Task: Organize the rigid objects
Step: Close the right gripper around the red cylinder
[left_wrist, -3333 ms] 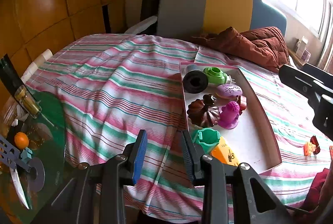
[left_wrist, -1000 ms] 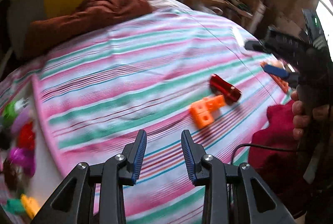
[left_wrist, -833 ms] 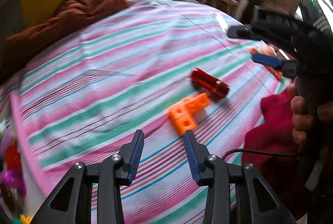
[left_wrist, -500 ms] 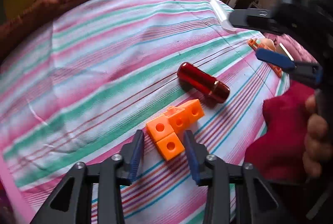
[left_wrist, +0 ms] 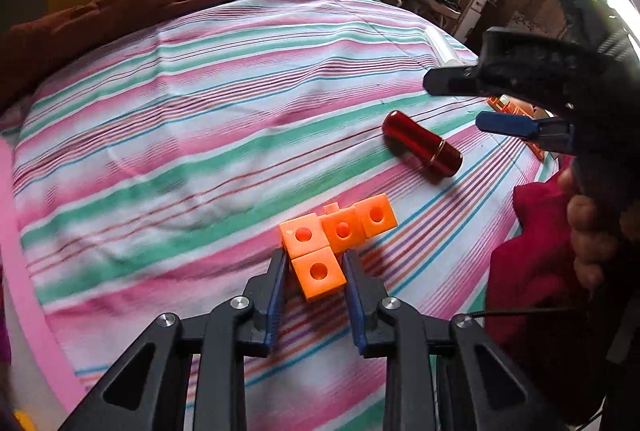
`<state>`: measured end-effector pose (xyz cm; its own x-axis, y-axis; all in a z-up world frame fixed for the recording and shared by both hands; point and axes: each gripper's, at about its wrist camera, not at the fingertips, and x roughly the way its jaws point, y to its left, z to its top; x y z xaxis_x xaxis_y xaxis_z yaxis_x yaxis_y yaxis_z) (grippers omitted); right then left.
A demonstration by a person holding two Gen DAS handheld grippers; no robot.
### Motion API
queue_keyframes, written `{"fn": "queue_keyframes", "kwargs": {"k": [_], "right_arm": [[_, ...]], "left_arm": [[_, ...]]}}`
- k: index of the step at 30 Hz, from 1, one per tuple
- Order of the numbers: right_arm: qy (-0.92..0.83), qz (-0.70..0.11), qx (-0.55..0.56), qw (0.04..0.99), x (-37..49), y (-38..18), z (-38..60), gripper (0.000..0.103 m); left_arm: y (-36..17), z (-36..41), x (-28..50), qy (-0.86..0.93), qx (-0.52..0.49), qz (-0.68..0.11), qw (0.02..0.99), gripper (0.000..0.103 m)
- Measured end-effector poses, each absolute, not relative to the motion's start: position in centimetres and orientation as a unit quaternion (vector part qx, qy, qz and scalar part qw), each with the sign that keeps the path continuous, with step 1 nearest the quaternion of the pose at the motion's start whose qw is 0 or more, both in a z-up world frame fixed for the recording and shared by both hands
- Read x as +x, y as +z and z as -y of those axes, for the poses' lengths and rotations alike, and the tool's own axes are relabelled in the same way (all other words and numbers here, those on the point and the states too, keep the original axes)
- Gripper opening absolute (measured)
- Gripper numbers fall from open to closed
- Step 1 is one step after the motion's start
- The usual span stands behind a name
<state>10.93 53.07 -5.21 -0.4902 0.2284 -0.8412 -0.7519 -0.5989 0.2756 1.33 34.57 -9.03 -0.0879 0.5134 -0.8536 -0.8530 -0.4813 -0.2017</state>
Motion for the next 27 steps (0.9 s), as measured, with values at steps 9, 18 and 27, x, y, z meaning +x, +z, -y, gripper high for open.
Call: {"fn": "queue_keyframes", "kwargs": {"k": [9, 18, 27], "right_arm": [[0.786, -0.295, -0.455, 0.298, 9.4, -6.9, -52.2, 0.081], [0.775, -0.275, -0.479, 0.306, 8.7, -7.7, -52.0, 0.081], [0.767, -0.237, -0.513, 0.306, 7.3, -8.9, -51.5, 0.076]], "left_arm": [[-7.3, -31.4, 1.7, 0.753, -0.452, -0.177, 0.444, 0.027], [-4.7, -28.7, 2.0, 0.785, -0.418, -0.167, 0.425, 0.027], [-2.3, -26.5, 2.6, 0.8, -0.395, -0.153, 0.425, 0.027]]}}
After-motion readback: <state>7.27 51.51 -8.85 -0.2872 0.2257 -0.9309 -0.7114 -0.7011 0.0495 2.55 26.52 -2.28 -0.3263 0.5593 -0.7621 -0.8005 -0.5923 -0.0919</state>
